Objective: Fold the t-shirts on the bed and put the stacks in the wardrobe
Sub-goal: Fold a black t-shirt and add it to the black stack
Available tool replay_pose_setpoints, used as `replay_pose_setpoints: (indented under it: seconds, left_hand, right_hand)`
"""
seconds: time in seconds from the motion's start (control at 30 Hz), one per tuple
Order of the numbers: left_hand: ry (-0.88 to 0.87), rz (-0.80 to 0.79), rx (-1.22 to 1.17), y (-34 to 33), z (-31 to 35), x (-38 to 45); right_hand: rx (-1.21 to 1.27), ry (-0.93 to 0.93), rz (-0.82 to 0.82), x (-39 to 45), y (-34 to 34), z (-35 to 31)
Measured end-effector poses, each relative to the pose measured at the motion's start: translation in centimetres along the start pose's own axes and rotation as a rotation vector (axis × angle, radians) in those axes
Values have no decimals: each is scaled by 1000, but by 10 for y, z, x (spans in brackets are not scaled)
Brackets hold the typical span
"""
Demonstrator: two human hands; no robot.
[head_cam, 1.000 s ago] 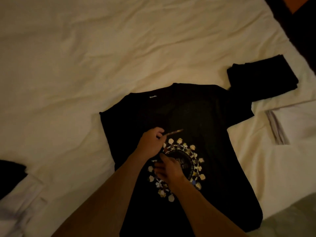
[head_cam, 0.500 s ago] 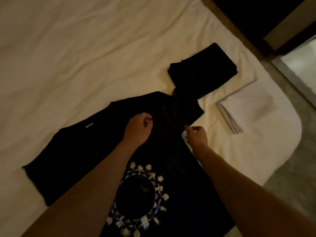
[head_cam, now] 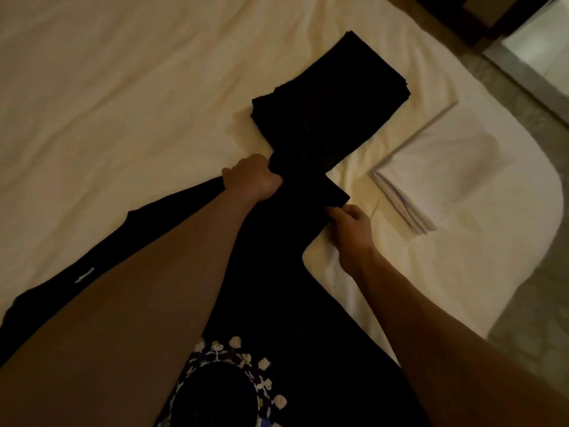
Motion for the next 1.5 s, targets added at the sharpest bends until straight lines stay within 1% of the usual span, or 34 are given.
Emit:
replay_pose_setpoints:
  seconds: [0.1, 0.2, 0.3, 0.4, 0.47, 0.53, 0.57, 0.6, 0.63, 0.73, 0.83, 0.87, 0.93, 1.0, 1.07, 1.13, 1.17, 1.23, 1.27, 1.33, 1.4, 1.5]
  left_hand:
    - [-52, 33, -307, 8, 0, -4]
    - [-116, 94, -479, 24, 1, -14]
    - [-92, 46, -730, 37, -2, -22]
    - [-54, -38, -757, 44, -2, -29]
    - [20, -146, -767, 43, 0, -35]
    - [37, -227, -595, 40, 3, -42]
    - [9, -219, -502, 40, 4, -42]
    - [-23, -177, -454, 42, 7, -42]
    - [-50, -131, -456, 44, 9, -43]
    - [-110, -23, -574, 56, 12, -51]
    - [-149, 103, -702, 61, -1, -67]
    - [-135, 153, -751, 57, -14, -74]
    - [-24, 236, -823, 37, -59, -91]
    - [92, 291, -863, 13, -109, -118]
    - [209, 359, -874, -7, -149, -150]
    - [307, 482, -846, -20, -178, -188]
    - [337, 553, -793, -26, -188, -208]
    - [379, 662, -668, -38, -205, -245]
    - [406, 674, -607, -45, -213, -259]
    - [484, 585, -484, -66, -228, -275]
    - [525, 488, -328, -84, -238, -284]
    - [514, 485, -174, -92, -238, -285]
  right_hand:
    - [121, 4, -85, -14, 3, 0]
    - [152, 43, -176, -28, 5, -12]
    - [112, 100, -220, -42, 7, -23]
    - [99, 154, -204, -54, 7, -32]
    - [50, 208, -177, -62, 5, -37]
    - [-27, 288, -162, -70, 2, -41]
    - [-75, 330, -149, -74, 1, -42]
    - [-120, 370, -127, -77, 1, -44]
    - [-153, 404, -98, -80, 2, -45]
    - [-220, 500, 3, -89, 7, -46]
    - [-373, 710, 57, -110, 0, -43]
    - [-455, 797, 33, -118, -7, -38]
    - [-677, 920, -84, -131, -26, -14]
    - [-892, 977, -223, -138, -43, 16]
    - [-1148, 959, -344, -137, -55, 47]
    - [-1452, 853, -466, -133, -61, 75]
    - [-1543, 819, -510, -133, -64, 84]
    - [-1553, 849, -525, -138, -74, 87]
    - [-1532, 896, -508, -140, -83, 84]
    - [-1558, 994, -475, -142, -106, 79]
    - [-1666, 1026, -446, -140, -126, 79]
    - [-1790, 1032, -423, -131, -147, 85]
Point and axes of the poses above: each hand's wrist, its own x-axis towards the middle knuckle, its own y-axis out of the back of the hand, z = x × y, the point moved 6 cm from there along x, towards the middle knuckle, and after that the axes turned 1 degree about x, right-handed, at the moved point
